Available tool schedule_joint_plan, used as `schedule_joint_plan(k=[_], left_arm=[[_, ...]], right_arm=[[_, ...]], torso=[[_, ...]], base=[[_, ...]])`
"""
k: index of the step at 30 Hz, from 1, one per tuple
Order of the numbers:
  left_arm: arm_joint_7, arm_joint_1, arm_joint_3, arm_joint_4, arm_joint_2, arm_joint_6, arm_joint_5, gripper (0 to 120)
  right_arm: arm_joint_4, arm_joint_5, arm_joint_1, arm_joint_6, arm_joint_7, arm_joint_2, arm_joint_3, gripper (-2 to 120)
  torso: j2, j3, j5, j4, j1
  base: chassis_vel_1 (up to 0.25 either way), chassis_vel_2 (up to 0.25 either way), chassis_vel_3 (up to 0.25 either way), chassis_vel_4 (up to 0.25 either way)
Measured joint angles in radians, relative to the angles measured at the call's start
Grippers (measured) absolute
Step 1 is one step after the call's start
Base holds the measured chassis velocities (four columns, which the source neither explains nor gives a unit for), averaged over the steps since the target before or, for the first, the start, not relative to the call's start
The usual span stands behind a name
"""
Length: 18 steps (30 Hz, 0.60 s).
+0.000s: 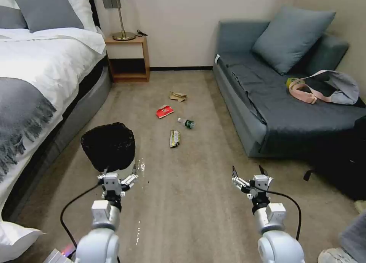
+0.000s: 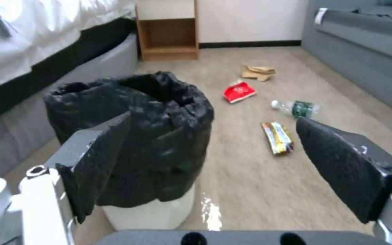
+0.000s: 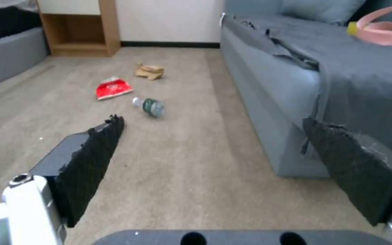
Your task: Pick up the trash bin, then pick up the garbage on the floor and place it into the trash bin.
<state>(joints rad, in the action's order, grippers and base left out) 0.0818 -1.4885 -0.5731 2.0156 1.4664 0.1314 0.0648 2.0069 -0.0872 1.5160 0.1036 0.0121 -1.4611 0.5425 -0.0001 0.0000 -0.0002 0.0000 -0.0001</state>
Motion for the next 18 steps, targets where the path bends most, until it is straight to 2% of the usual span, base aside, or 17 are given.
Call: schedule_joint_plan(k=[2,3,7,8,9,11,12,16,18], left_arm=[[0.031,0.023,-0.009,0.005,-0.013,0.048,0.026,98],[0.031,0.023,-0.009,0.005,-0.013,0.048,0.026,98],[0.105,0.081,-0.031,0.018,-0.046,0.167,0.092,98],[0.105,0.081,-0.031,0.018,-0.046,0.167,0.092,98],[0.133,0.102,-0.040,0.024,-0.059,0.213,0.117,98],[0.181,0.139,-0.054,0.032,-0.081,0.290,0.160,98],[0.181,0.139,-0.054,0.032,-0.081,0.290,0.160,98],[0.261,0.201,-0.078,0.046,-0.117,0.419,0.231,98],[0.274,0.210,-0.082,0.048,-0.122,0.439,0.241,98]], right_arm=[[0.002,-0.036,-0.014,0.044,0.005,0.016,-0.004,100],[0.002,-0.036,-0.014,0.044,0.005,0.016,-0.004,100],[0.014,-0.136,-0.053,0.162,0.018,0.059,-0.015,100],[0.014,-0.136,-0.053,0.162,0.018,0.059,-0.015,100],[0.019,-0.176,-0.069,0.211,0.024,0.077,-0.019,100],[0.022,-0.209,-0.083,0.250,0.028,0.093,-0.023,100],[0.022,-0.209,-0.083,0.250,0.028,0.093,-0.023,100],[0.018,-0.292,-0.122,0.354,0.038,0.130,-0.040,100],[0.017,-0.308,-0.130,0.374,0.040,0.137,-0.044,100]], torso=[[0.000,0.000,0.0001,0.0000,0.000],[0.000,0.000,0.0001,0.0000,0.000],[0.000,0.000,0.0002,0.0000,0.000],[0.000,0.000,0.0002,0.0000,0.000],[0.000,0.000,0.0002,0.0001,0.000],[0.000,0.000,0.0001,0.0001,0.000],[0.000,0.000,0.0001,0.0001,0.000],[0.000,0.000,0.0001,0.0000,0.000],[0.000,0.000,0.0002,0.0000,0.000]], base=[[0.000,0.000,0.000,0.000],[0.000,0.000,0.000,0.000],[0.000,0.000,0.000,0.000],[0.000,0.000,0.000,0.000],[0.000,0.000,0.000,0.000],[0.000,0.000,0.000,0.000],[0.000,0.000,0.000,0.000],[0.000,0.000,0.000,0.000],[0.000,0.000,0.000,0.000]])
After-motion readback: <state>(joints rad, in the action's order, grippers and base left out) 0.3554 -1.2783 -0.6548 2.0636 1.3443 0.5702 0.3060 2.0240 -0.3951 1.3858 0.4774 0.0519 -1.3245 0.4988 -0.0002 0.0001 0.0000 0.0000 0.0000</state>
